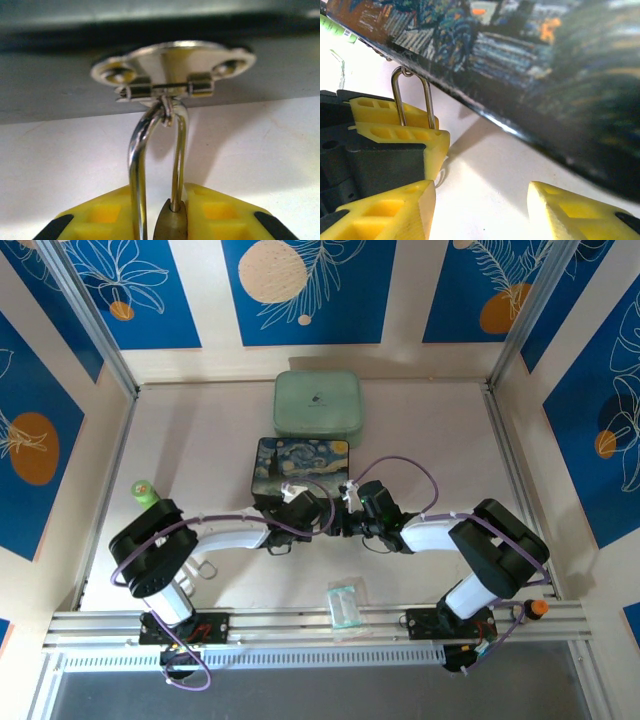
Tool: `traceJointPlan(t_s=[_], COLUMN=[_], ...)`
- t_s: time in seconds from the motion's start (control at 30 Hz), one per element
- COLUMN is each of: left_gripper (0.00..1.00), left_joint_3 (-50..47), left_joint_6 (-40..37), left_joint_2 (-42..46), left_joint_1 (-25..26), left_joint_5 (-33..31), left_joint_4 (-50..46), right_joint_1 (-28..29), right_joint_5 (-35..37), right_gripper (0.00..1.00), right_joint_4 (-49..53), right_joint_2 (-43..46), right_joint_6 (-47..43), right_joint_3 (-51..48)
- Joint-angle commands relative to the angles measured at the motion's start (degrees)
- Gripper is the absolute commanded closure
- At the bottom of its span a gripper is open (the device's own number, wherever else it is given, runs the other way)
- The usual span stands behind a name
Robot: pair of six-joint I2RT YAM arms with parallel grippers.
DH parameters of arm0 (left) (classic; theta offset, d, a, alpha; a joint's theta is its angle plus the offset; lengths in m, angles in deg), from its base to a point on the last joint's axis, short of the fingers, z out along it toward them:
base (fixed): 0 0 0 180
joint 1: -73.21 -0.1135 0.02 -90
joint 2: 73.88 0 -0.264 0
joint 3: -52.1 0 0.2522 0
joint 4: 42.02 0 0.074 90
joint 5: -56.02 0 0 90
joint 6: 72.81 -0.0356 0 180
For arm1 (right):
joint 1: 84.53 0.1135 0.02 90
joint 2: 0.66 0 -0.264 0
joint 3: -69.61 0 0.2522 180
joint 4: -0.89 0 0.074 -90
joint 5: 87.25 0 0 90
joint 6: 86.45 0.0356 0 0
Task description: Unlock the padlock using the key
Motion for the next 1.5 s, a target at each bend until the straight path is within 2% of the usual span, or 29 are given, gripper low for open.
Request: traceJointPlan(t_s=[0.0, 0.3, 1.03, 1.47], left_gripper=[0.77, 0.78, 0.72, 0.73], left_joint_3=[-1.8, 2.0, 2.0, 3.0], left_joint_6=[-1.6, -3.8, -2.5, -0.8], left_joint_2=[-0.6, -3.2, -4.0, -2.5], left_joint_1=[-0.6, -0.7, 0.1, 2.9], left_joint_5=[-1.7, -3.8, -5.8, -10.6], left_joint_4=[-9.6, -15.9, -16.4, -18.5], right_joint_1=[-0.4, -0.6, -1.1, -1.3], right_joint_5=[-0.2, -0.1, -0.4, 0.1], right_gripper=[0.48, 0.48, 0.48, 0.48], right_joint_4=[0.7, 1.6, 0.3, 0.1], right_joint_2=[-0.3, -0.3, -1.4, -1.3], right_joint_6=[0.2, 0.2, 1.3, 1.6], right_joint_3=[0.3, 0.5, -0.3, -1.2])
